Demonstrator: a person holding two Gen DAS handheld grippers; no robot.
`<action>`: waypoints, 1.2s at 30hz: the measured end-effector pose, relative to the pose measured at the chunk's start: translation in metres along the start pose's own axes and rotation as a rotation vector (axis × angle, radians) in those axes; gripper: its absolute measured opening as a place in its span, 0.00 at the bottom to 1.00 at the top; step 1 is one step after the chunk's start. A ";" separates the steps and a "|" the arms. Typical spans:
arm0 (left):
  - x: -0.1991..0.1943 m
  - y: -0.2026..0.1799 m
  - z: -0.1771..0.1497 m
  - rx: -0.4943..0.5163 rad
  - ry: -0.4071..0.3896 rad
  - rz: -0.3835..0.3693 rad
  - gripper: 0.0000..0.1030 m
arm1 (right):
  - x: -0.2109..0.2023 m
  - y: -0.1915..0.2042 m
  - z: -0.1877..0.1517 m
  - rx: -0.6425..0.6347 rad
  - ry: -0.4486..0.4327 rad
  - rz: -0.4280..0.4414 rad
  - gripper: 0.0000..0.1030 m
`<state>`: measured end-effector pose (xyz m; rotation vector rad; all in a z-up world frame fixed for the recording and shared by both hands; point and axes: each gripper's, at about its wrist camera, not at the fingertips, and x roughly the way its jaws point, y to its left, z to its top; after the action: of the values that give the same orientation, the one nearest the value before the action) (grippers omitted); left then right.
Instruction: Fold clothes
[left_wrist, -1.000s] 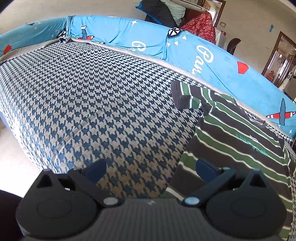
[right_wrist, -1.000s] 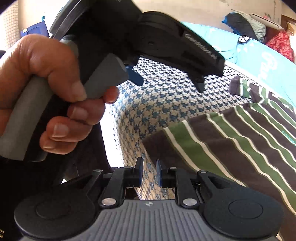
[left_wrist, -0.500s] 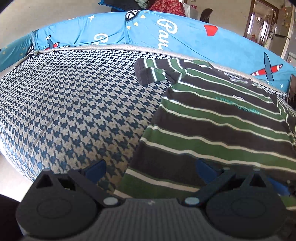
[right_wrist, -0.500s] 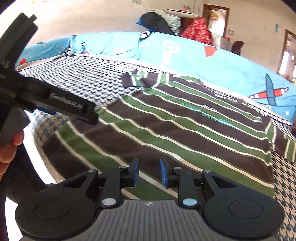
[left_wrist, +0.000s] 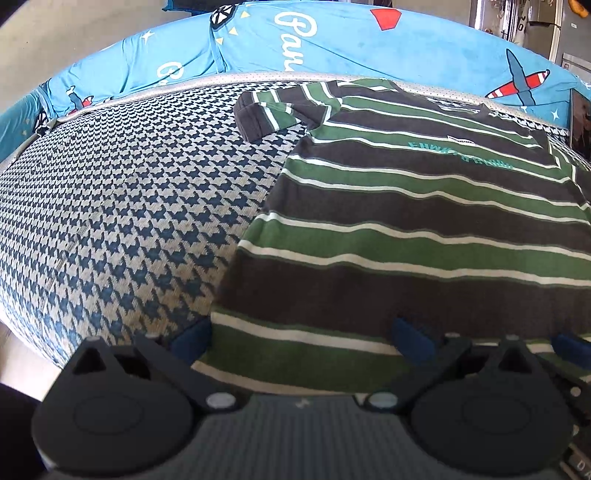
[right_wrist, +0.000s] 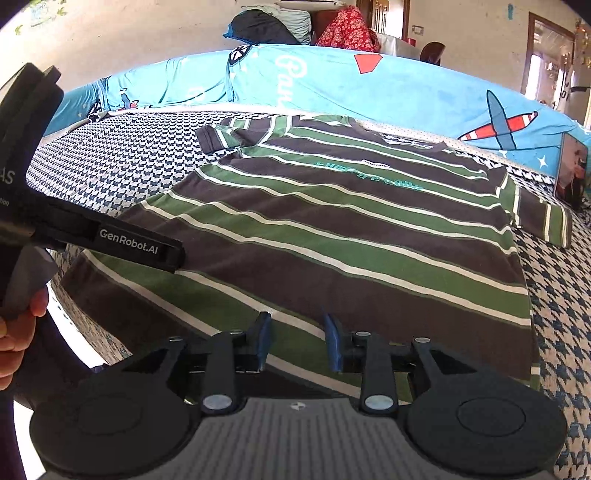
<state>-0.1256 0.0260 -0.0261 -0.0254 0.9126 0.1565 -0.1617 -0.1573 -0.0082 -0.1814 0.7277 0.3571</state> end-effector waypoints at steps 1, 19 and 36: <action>0.000 -0.001 -0.001 0.003 0.001 0.003 1.00 | -0.001 0.000 -0.001 0.003 0.005 0.002 0.30; -0.002 0.000 -0.006 -0.012 0.026 0.006 1.00 | -0.014 -0.037 0.011 0.002 0.194 0.110 0.33; -0.005 0.000 -0.009 -0.023 0.004 0.009 1.00 | 0.018 -0.065 0.037 -0.045 0.211 -0.009 0.64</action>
<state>-0.1353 0.0249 -0.0278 -0.0430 0.9149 0.1751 -0.1021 -0.2026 0.0093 -0.2679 0.9271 0.3495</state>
